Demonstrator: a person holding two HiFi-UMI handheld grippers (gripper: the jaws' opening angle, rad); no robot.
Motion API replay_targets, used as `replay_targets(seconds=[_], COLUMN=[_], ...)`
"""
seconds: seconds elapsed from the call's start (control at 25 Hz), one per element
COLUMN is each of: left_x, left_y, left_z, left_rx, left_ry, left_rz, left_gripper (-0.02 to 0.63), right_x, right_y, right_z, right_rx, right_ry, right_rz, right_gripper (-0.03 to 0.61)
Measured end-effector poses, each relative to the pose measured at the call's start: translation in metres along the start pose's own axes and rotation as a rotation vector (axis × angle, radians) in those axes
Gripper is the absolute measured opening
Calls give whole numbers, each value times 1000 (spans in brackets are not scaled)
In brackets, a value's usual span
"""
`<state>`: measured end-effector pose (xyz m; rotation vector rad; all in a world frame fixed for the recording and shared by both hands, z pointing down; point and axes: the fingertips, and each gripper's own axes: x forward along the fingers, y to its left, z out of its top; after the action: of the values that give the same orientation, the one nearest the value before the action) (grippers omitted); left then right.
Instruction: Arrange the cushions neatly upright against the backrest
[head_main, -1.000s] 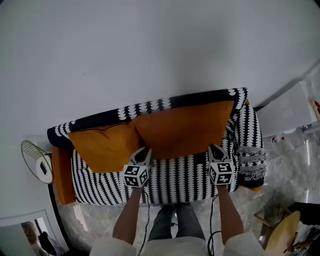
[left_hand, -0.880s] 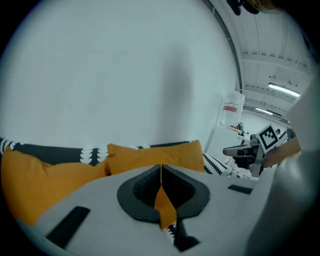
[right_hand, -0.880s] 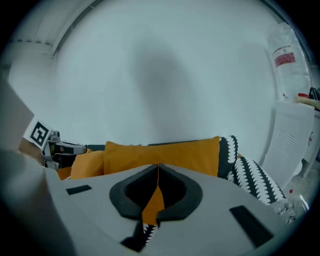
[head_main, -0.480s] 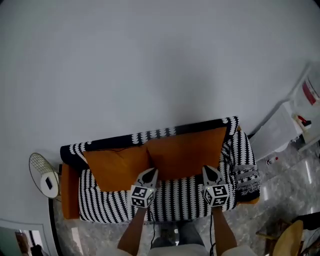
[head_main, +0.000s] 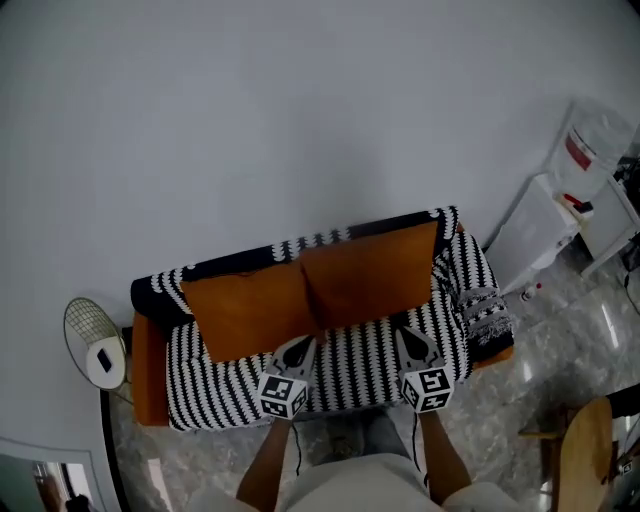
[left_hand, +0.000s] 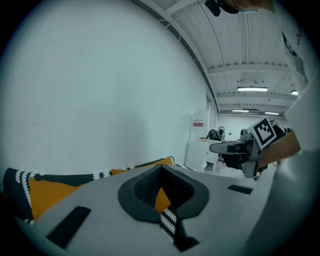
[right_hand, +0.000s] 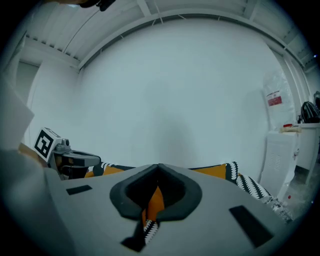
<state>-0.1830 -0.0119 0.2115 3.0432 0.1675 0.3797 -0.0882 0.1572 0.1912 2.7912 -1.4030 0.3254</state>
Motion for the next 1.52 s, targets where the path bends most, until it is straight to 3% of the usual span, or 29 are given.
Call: replay_targets(seconds=[0.32,0.64,1.52], left_x=[-96,-145,-177], left_y=[-50,-89,-113], left_z=[-8,-18,-26], left_rx=[10,12,2], left_ry=[-30,-49,-69], left_rz=[-14,-34,-31], left_gripper=[29,29,29], right_x=[-99,-162,-188], right_y=[62,90,117], right_z=[6,-15,-19], right_rx=[-72,-79,-98], right_ry=[-14,15,3], right_rz=[-27,-54,-26], right_gripper=[28,28,28])
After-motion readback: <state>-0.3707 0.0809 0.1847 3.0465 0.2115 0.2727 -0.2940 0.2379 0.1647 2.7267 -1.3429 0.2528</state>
